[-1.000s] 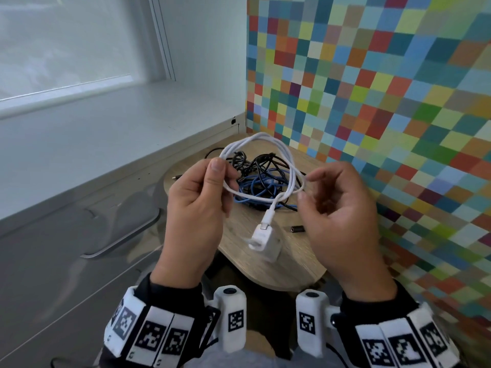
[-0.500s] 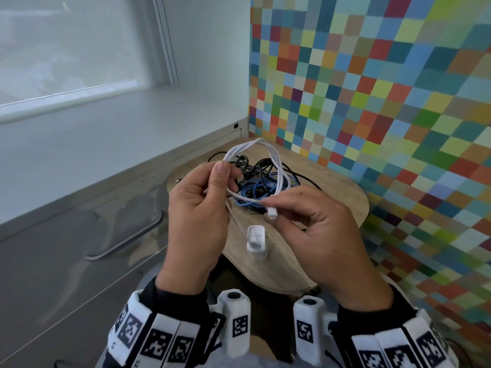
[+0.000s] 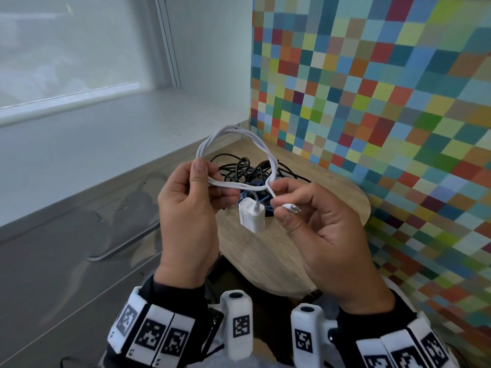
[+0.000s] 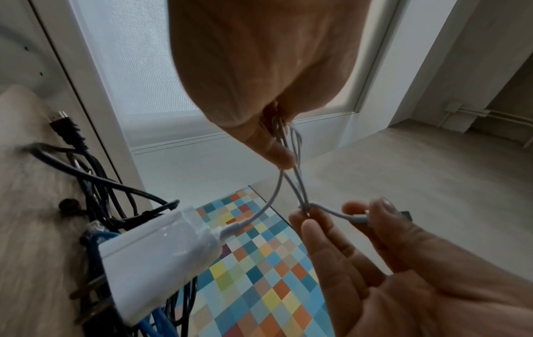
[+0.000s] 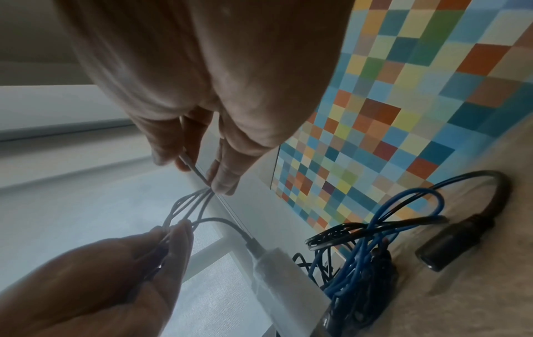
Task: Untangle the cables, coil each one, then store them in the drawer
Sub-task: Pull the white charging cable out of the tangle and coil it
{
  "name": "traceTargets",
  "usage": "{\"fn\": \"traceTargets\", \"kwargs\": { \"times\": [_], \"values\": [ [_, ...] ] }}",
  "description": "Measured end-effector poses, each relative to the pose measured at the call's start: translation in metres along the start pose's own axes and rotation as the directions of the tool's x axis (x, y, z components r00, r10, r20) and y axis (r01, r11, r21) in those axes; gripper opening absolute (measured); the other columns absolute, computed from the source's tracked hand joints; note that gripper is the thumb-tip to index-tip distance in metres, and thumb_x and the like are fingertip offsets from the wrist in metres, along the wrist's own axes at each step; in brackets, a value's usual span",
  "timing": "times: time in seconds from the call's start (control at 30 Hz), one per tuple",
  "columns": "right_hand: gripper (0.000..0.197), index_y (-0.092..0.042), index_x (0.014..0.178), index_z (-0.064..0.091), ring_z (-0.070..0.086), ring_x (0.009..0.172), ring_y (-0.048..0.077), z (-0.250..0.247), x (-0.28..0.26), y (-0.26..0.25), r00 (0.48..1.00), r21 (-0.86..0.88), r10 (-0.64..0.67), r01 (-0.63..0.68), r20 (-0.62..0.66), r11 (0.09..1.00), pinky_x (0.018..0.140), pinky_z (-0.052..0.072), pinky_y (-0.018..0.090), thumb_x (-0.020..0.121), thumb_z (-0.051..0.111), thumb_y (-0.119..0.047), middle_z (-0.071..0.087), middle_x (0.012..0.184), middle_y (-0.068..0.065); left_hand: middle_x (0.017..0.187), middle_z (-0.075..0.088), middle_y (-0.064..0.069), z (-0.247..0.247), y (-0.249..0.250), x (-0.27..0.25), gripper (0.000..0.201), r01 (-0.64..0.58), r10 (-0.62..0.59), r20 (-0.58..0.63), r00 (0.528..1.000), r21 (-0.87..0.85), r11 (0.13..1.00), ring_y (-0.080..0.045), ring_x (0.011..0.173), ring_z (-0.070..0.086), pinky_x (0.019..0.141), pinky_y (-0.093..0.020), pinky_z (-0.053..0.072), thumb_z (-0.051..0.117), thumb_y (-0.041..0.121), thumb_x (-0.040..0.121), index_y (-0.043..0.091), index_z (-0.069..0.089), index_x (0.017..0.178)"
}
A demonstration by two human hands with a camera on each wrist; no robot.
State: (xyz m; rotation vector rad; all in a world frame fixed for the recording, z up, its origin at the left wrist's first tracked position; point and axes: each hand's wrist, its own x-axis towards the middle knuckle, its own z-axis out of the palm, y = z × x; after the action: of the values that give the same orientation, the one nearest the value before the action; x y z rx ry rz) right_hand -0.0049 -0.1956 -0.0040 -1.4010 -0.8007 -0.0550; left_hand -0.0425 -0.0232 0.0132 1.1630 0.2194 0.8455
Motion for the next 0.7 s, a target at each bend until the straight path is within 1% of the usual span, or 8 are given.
{"fn": "traceTargets", "kwargs": {
  "times": [0.1, 0.17, 0.3, 0.4, 0.47, 0.53, 0.63, 0.7],
  "values": [
    [0.015, -0.017, 0.102, 0.076, 0.067, 0.123, 0.016, -0.002, 0.003, 0.002, 1.000, -0.043, 0.010, -0.011, -0.019, 0.999, 0.098, 0.056, 0.029, 0.088, 0.073, -0.015, 0.071, 0.127, -0.001, 0.075, 0.064, -0.013, 0.003, -0.002, -0.002, 0.029, 0.029, -0.028, 0.024, 0.999, -0.030, 0.999, -0.021, 0.062, 0.069, 0.059, -0.026, 0.059, 0.047, 0.024, 0.108, 0.007, 0.061, 0.089],
    [0.024, -0.024, 0.109, 0.077, 0.064, 0.127, 0.013, -0.004, 0.005, 0.005, 0.999, -0.181, -0.019, 0.011, -0.037, 0.983, 0.102, 0.055, 0.031, 0.086, 0.077, -0.017, 0.069, 0.131, -0.006, 0.076, 0.065, -0.015, 0.005, -0.004, -0.004, 0.030, 0.050, -0.048, 0.056, 0.997, -0.039, 0.998, -0.022, 0.065, 0.071, 0.061, -0.027, 0.059, 0.047, 0.024, 0.108, 0.006, 0.061, 0.088],
    [0.037, -0.020, 0.121, 0.076, 0.060, 0.127, 0.000, -0.005, 0.007, 0.010, 0.993, -0.470, -0.114, 0.095, -0.012, 0.877, 0.104, 0.048, 0.017, 0.091, 0.075, 0.001, 0.065, 0.136, -0.009, 0.076, 0.067, -0.016, 0.009, -0.005, -0.008, 0.029, 0.078, -0.072, 0.109, 0.991, -0.045, 0.996, -0.022, 0.066, 0.072, 0.063, -0.028, 0.060, 0.047, 0.022, 0.108, 0.004, 0.060, 0.089],
    [0.026, -0.015, 0.116, 0.079, 0.065, 0.107, 0.006, -0.007, 0.008, 0.012, 0.981, -0.515, -0.195, 0.180, 0.025, 0.838, 0.093, 0.051, 0.016, 0.093, 0.073, -0.004, 0.066, 0.125, -0.003, 0.076, 0.066, -0.015, 0.008, -0.005, -0.008, 0.029, 0.071, -0.067, 0.144, 0.987, -0.024, 0.997, -0.022, 0.064, 0.070, 0.060, -0.028, 0.059, 0.046, 0.022, 0.107, 0.004, 0.060, 0.089],
    [0.019, -0.020, 0.111, 0.081, 0.062, 0.095, 0.015, -0.009, 0.010, 0.012, 0.973, -0.542, -0.224, 0.216, 0.053, 0.812, 0.082, 0.053, 0.025, 0.094, 0.074, -0.015, 0.065, 0.118, -0.002, 0.076, 0.065, -0.015, 0.006, -0.004, -0.009, 0.029, 0.064, -0.061, 0.167, 0.984, -0.011, 0.998, -0.021, 0.060, 0.068, 0.057, -0.028, 0.057, 0.045, 0.020, 0.107, 0.004, 0.061, 0.088],
    [0.014, -0.025, 0.106, 0.083, 0.059, 0.097, 0.021, -0.010, 0.011, 0.013, 0.974, -0.567, -0.213, 0.216, 0.073, 0.795, 0.081, 0.052, 0.033, 0.095, 0.074, -0.024, 0.062, 0.120, -0.002, 0.073, 0.064, -0.014, 0.007, -0.004, -0.010, 0.030, 0.059, -0.059, 0.197, 0.979, 0.001, 0.998, -0.021, 0.057, 0.065, 0.055, -0.028, 0.055, 0.044, 0.018, 0.108, 0.002, 0.060, 0.088],
    [0.009, -0.023, 0.094, 0.084, 0.059, 0.111, 0.010, -0.009, 0.011, 0.013, 0.985, -0.548, -0.165, 0.166, 0.051, 0.820, 0.090, 0.050, 0.020, 0.091, 0.078, -0.018, 0.060, 0.132, -0.002, 0.062, 0.062, -0.015, 0.009, -0.005, -0.011, 0.032, 0.041, -0.048, 0.260, 0.964, 0.033, 0.999, -0.022, 0.053, 0.061, 0.051, -0.028, 0.051, 0.044, 0.020, 0.107, -0.001, 0.058, 0.088],
    [0.011, -0.022, 0.088, 0.080, 0.062, 0.104, 0.003, -0.007, 0.011, 0.011, 0.989, -0.556, -0.143, 0.133, 0.026, 0.821, 0.082, 0.049, 0.014, 0.088, 0.081, -0.011, 0.066, 0.122, -0.005, 0.060, 0.061, -0.014, 0.009, -0.005, -0.013, 0.032, 0.030, -0.042, 0.301, 0.953, 0.045, 0.999, -0.022, 0.052, 0.059, 0.050, -0.027, 0.049, 0.045, 0.023, 0.106, 0.001, 0.059, 0.087]
  ]
}}
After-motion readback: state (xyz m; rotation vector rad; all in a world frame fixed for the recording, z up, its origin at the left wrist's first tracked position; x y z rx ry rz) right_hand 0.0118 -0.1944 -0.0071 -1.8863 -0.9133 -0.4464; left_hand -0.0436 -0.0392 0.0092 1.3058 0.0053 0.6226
